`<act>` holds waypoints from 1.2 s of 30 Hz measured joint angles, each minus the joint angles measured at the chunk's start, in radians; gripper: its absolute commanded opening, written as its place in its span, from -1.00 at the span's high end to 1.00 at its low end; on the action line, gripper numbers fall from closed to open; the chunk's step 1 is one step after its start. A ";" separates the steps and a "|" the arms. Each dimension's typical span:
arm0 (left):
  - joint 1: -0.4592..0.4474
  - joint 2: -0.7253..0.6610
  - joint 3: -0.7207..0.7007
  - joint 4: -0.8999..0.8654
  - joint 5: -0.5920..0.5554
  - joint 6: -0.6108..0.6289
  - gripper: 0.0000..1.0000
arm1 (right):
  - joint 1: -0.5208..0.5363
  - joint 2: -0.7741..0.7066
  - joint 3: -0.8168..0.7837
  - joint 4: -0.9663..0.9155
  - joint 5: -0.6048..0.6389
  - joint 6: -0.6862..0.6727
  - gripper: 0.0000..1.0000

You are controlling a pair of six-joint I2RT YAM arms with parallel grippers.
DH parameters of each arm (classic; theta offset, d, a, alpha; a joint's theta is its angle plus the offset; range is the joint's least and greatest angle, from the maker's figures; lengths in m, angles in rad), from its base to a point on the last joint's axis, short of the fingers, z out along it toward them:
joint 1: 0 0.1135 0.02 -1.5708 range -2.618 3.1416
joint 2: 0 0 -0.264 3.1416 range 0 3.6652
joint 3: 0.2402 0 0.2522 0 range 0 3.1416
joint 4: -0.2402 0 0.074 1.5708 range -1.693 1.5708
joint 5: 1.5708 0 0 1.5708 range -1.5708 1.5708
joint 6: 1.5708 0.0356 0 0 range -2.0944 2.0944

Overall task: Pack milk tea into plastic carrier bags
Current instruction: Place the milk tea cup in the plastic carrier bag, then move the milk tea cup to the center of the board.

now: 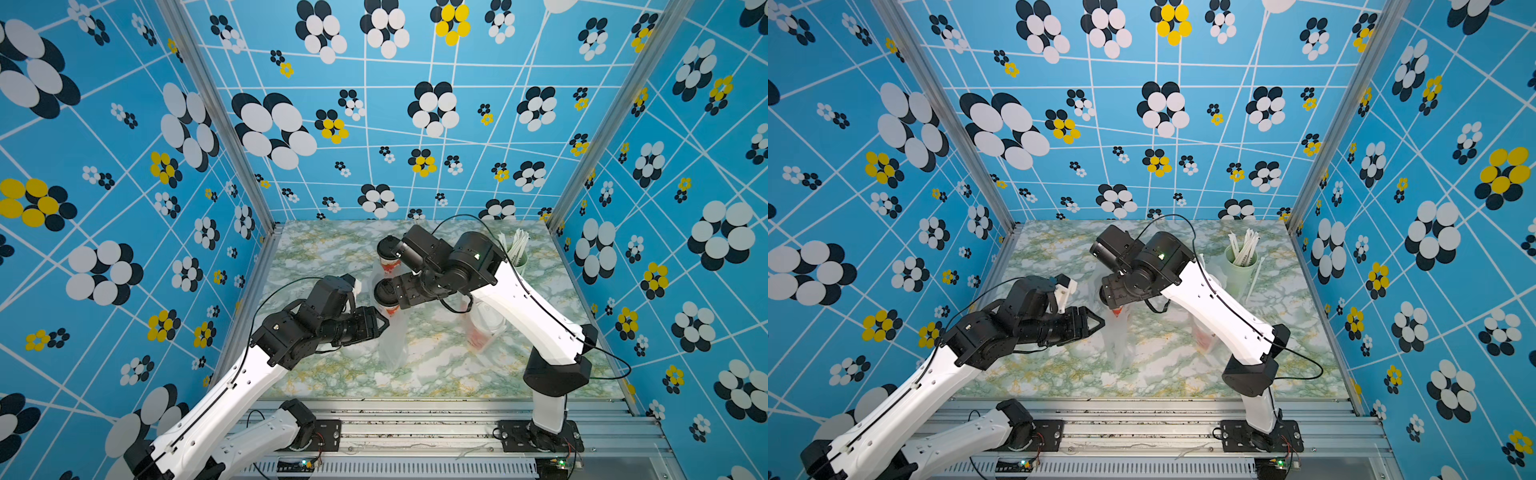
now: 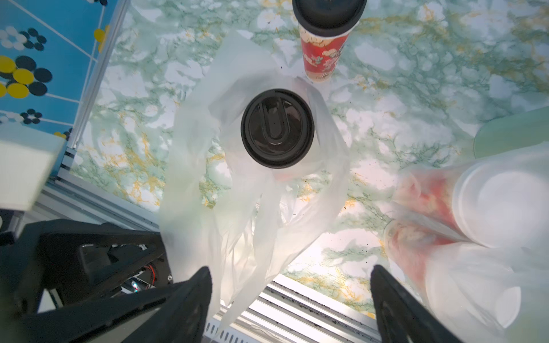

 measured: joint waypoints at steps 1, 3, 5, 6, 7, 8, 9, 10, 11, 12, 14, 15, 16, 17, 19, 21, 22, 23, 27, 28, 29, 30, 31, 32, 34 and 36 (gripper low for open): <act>-0.011 0.007 0.003 -0.006 -0.005 0.000 -0.29 | 0.002 0.000 -0.028 0.002 -0.009 0.005 -0.62; -0.035 0.024 0.014 -0.023 -0.022 -0.001 -0.29 | 0.006 0.000 -0.091 0.006 -0.026 0.016 -0.54; -0.057 0.036 0.027 -0.032 -0.038 -0.003 -0.23 | 0.007 -0.005 -0.159 0.021 -0.043 0.024 -0.41; -0.066 0.039 0.034 -0.035 -0.044 -0.005 -0.18 | 0.008 -0.011 -0.200 0.034 -0.054 0.029 -0.32; -0.074 0.041 0.039 -0.038 -0.050 -0.007 -0.11 | 0.008 -0.021 -0.241 0.049 -0.065 0.033 -0.24; -0.079 0.043 0.042 -0.041 -0.054 -0.007 -0.06 | 0.008 -0.031 -0.274 0.062 -0.077 0.036 -0.18; -0.084 0.043 0.045 -0.044 -0.058 -0.008 0.03 | 0.009 -0.045 -0.311 0.081 -0.091 0.040 -0.10; -0.089 0.045 0.047 -0.047 -0.061 -0.009 0.11 | 0.010 -0.061 -0.343 0.099 -0.105 0.044 -0.04; -0.094 0.045 0.047 -0.047 -0.064 -0.011 0.25 | 0.010 -0.077 -0.367 0.114 -0.114 0.048 0.00; -0.100 0.047 0.047 -0.048 -0.067 -0.013 0.34 | 0.010 -0.100 -0.396 0.132 -0.134 0.052 0.05; -0.113 0.049 0.047 -0.050 -0.071 -0.018 0.55 | 0.011 -0.140 -0.437 0.160 -0.158 0.057 0.13; -0.118 0.050 0.047 -0.054 -0.074 -0.021 0.66 | 0.011 -0.161 -0.455 0.171 -0.166 0.061 0.19; -0.120 0.050 0.047 -0.061 -0.077 -0.020 0.77 | 0.011 -0.181 -0.469 0.179 -0.174 0.069 0.30; -0.123 0.050 0.047 -0.070 -0.082 -0.022 0.85 | 0.011 -0.195 -0.478 0.186 -0.177 0.072 0.40; -0.123 0.045 0.047 -0.095 -0.097 -0.021 1.00 | 0.012 -0.225 -0.497 0.200 -0.180 0.085 0.66; -0.123 0.034 0.047 -0.121 -0.114 -0.020 1.00 | 0.012 -0.244 -0.509 0.201 -0.175 0.087 0.88; -0.123 0.024 0.047 -0.133 -0.122 -0.019 1.00 | 0.012 -0.247 -0.511 0.200 -0.170 0.089 1.00; -0.123 0.015 0.047 -0.145 -0.129 -0.018 1.00 | 0.012 -0.247 -0.512 0.198 -0.159 0.094 1.00; -0.122 -0.014 0.047 -0.196 -0.158 -0.018 1.00 | 0.012 -0.241 -0.517 0.177 -0.110 0.088 1.00; -0.122 -0.017 0.047 -0.212 -0.167 -0.017 1.00 | 0.012 -0.240 -0.517 0.168 -0.094 0.088 1.00; -0.122 -0.018 0.047 -0.230 -0.177 -0.015 1.00 | 0.012 -0.239 -0.517 0.155 -0.076 0.088 1.00; -0.122 -0.018 0.047 -0.247 -0.187 -0.014 1.00 | 0.012 -0.238 -0.517 0.144 -0.061 0.088 1.00; -0.122 -0.017 0.047 -0.266 -0.196 -0.014 1.00 | 0.012 -0.237 -0.517 0.132 -0.047 0.088 1.00; -0.122 -0.017 0.047 -0.280 -0.203 -0.014 1.00 | 0.012 -0.235 -0.517 0.125 -0.038 0.087 1.00; -0.122 -0.017 0.046 -0.293 -0.211 -0.008 1.00 | 0.012 -0.230 -0.520 0.121 -0.029 0.084 1.00; -0.122 -0.019 0.038 -0.293 -0.210 -0.006 0.94 | 0.012 -0.224 -0.534 0.118 -0.029 0.082 0.89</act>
